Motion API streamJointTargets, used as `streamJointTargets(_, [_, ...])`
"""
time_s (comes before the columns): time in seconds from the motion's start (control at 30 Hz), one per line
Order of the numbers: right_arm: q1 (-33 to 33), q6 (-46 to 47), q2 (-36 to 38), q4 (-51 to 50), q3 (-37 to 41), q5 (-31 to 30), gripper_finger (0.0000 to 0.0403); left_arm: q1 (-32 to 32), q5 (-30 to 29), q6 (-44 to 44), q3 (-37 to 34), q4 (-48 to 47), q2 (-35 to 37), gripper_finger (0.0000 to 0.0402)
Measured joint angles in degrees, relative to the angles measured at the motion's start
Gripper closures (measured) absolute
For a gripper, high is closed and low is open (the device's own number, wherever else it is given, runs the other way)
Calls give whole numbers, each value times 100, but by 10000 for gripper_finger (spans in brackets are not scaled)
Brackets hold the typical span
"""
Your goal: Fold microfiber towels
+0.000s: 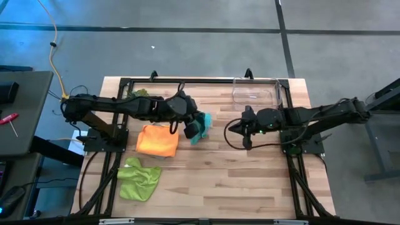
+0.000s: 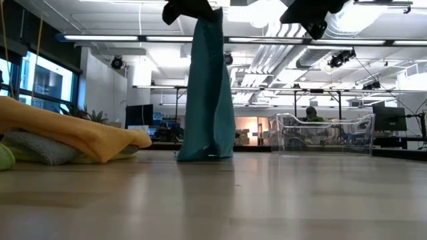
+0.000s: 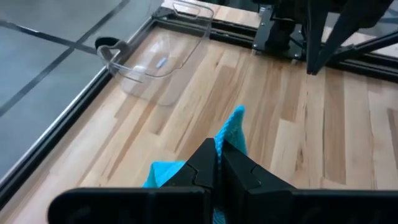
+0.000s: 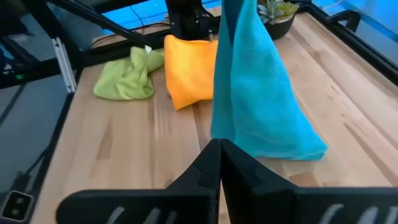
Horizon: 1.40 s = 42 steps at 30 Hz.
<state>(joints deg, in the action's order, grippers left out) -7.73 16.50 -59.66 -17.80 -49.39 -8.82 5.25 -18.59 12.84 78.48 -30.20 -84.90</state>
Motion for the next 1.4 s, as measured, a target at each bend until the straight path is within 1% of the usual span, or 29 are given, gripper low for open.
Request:
streamJointTargets(0.8, [0, -89, -2, 133, 0, -2, 402, -3, -24, 48, 0, 18, -7, 401])
streamJointTargets(0.9, [-2, -91, -2, 131, 0, -75, 399, -3, -24, 46, 0, 17, -7, 401])
streamJointTargets(1.03, [0, -24, -2, 129, 0, -174, 369, -3, -24, 46, 0, 18, -7, 401])
streamJointTargets(1.27, [0, 1, -4, 127, 0, -309, 280, -3, -21, 48, 0, 20, -7, 401])
streamJointTargets(1.4, [-1, 18, -4, 115, 0, -335, 241, -3, -17, 48, 0, 20, -7, 401])
